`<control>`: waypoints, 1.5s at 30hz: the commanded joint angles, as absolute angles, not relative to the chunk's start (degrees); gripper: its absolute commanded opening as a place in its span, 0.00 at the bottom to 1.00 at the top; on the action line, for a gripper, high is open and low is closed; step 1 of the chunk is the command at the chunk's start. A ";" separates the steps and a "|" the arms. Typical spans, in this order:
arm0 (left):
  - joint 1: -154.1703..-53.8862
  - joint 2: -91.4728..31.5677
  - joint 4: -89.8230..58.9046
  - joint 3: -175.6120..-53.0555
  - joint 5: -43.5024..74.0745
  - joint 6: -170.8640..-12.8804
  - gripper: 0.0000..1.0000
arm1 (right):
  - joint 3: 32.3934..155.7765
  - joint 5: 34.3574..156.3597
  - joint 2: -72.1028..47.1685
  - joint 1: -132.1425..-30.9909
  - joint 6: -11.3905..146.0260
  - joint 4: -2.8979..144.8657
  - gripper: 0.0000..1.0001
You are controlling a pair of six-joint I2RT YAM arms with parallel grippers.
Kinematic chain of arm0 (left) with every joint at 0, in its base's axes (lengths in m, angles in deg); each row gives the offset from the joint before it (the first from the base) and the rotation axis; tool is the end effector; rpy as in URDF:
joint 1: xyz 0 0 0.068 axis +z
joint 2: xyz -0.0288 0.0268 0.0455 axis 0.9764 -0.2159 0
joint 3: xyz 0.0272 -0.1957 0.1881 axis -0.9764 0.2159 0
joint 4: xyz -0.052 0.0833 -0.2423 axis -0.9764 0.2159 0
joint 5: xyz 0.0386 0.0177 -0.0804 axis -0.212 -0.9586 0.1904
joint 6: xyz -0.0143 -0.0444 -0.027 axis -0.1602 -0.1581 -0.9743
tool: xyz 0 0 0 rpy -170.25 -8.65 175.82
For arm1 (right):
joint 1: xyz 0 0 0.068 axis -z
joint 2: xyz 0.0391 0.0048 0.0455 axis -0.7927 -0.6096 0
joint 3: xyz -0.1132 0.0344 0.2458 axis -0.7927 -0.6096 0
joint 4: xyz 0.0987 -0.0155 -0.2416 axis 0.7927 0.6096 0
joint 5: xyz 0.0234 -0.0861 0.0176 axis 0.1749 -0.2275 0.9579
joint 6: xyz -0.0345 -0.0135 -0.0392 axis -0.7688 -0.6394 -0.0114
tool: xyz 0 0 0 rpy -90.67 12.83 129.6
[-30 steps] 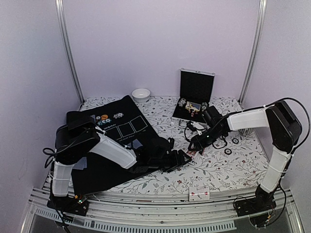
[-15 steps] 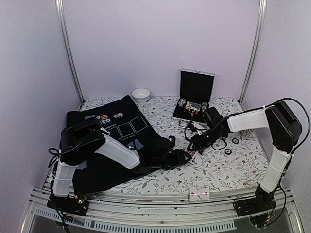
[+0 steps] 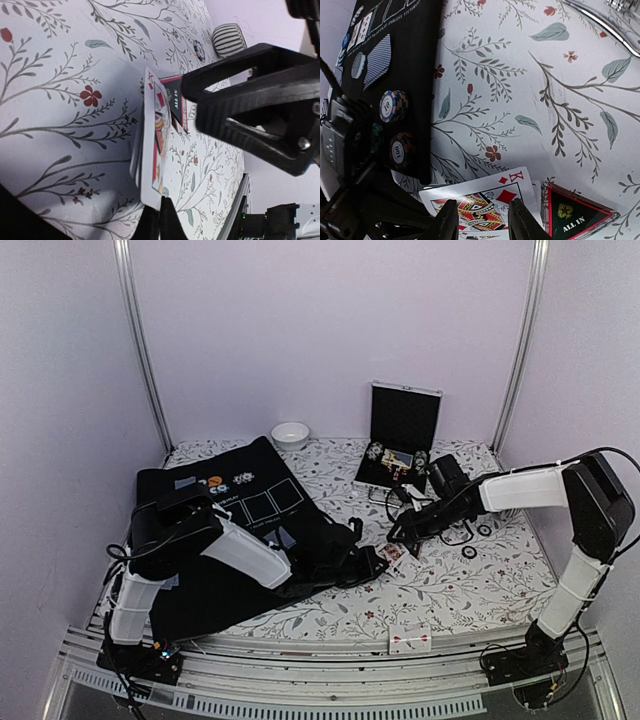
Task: Distribute texas hold em gaming equipment
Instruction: Pick up the poker card from the center of the board, then pass from the left arm to the right
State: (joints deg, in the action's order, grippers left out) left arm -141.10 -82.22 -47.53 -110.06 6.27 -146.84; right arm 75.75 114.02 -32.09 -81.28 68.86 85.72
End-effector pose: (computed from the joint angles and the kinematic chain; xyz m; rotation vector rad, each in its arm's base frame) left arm 0.2031 -0.4075 0.0936 -0.0701 2.3273 -1.3228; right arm 0.2931 0.1794 0.1576 -0.6420 2.5785 0.8239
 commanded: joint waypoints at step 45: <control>-157.50 -64.14 -117.58 -87.86 -30.00 44.24 0.00 | 77.22 136.69 -1.64 -89.63 77.70 87.88 0.70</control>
